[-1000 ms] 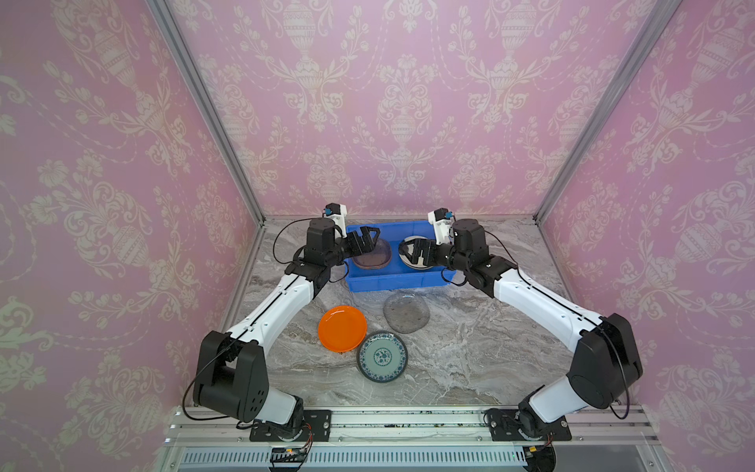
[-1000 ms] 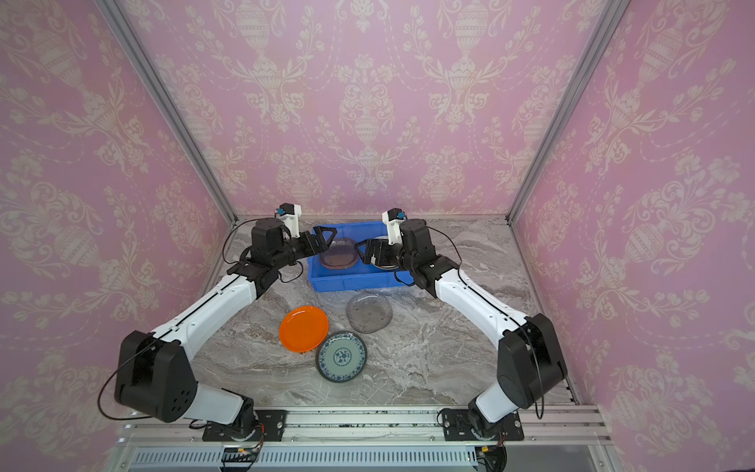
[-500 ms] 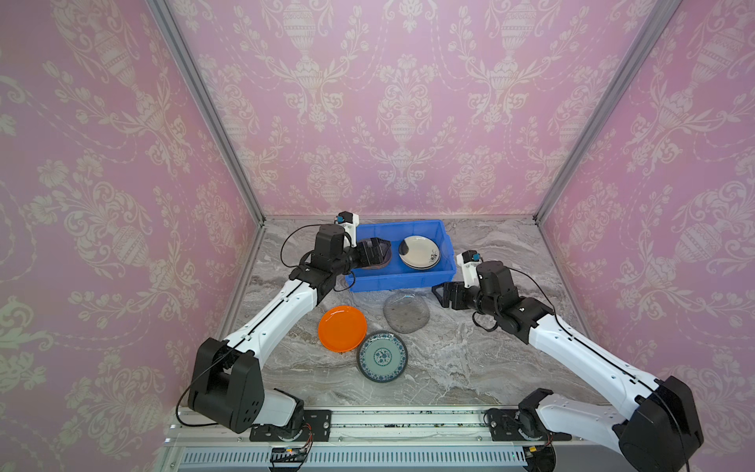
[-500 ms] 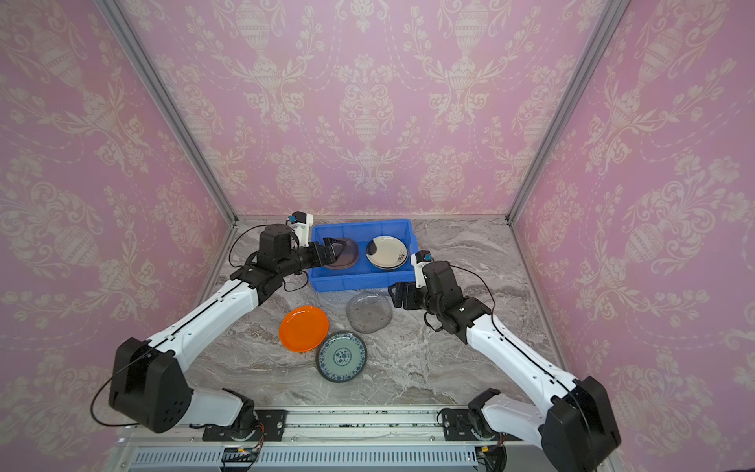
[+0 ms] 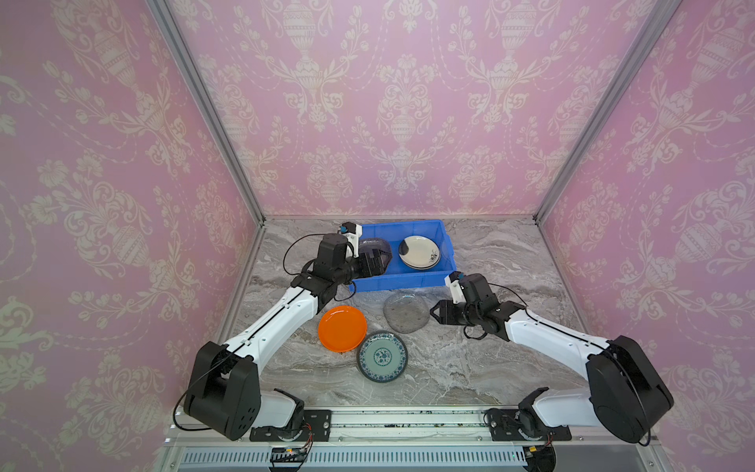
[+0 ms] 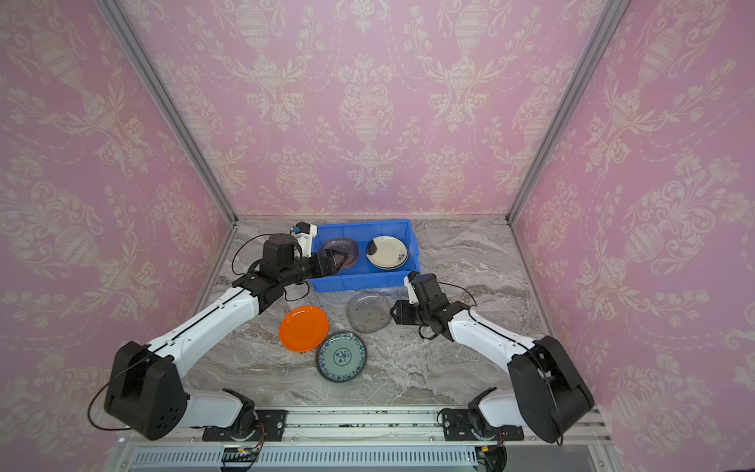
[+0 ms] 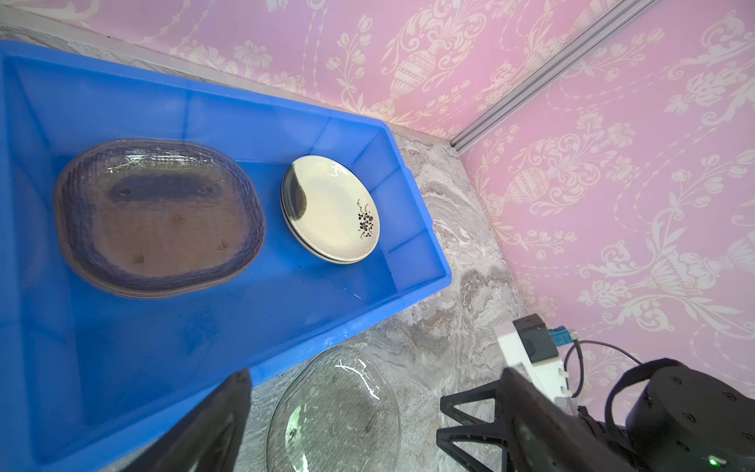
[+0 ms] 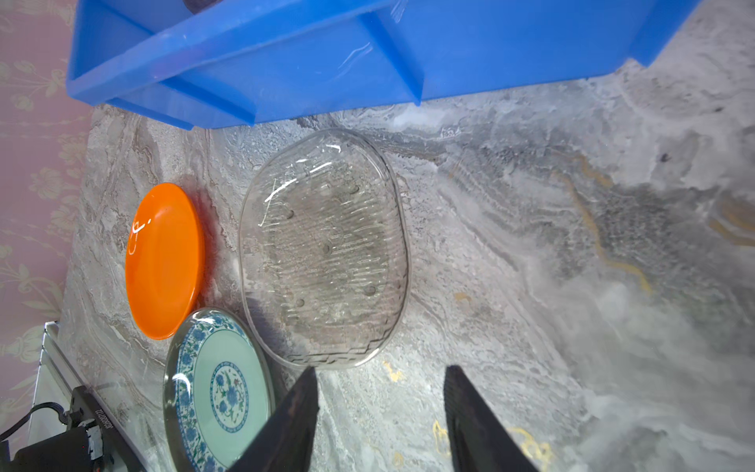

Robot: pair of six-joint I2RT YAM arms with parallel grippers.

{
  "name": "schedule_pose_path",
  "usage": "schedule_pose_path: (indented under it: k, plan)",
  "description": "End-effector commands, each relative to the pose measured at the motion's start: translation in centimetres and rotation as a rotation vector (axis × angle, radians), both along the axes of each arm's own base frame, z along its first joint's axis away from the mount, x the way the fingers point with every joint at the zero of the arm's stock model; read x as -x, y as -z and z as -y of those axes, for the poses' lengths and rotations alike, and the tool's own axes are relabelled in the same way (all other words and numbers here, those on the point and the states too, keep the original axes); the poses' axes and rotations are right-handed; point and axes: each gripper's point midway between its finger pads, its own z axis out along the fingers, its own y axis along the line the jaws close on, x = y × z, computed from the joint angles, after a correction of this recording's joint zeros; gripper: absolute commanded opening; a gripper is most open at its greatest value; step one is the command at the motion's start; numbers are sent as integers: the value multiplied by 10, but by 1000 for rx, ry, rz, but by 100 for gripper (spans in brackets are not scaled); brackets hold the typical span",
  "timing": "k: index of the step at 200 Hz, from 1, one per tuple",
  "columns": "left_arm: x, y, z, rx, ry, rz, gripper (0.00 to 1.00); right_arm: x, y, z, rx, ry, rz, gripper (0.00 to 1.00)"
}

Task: Place the plates into the plastic bin on the countertop
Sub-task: 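Reach the right gripper to the rim of the clear ribbed plate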

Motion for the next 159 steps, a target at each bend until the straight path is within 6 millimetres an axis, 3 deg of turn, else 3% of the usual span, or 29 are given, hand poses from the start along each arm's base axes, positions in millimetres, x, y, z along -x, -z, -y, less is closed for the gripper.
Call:
schedule_pose_path:
  k: [1, 77, 86, 129, 159]
  plan:
    - [0, -5, 2, -7, 11, 42, 95, -13, -3, -12, -41, -8, 14, 48]
    - [-5, 22, 9, -23, 52, 47, 95, -36, 36, -18, -2, 23, -31, 42]
    - [-6, 22, 9, -19, 52, 54, 95, -38, 39, -20, -4, 26, -35, 36]
    - [-2, 32, 8, -24, 53, 36, 95, -41, 49, -27, -33, 32, -66, 31]
    - [0, 37, 5, -41, 50, 29, 95, -37, 55, -25, -24, 31, -91, 14]
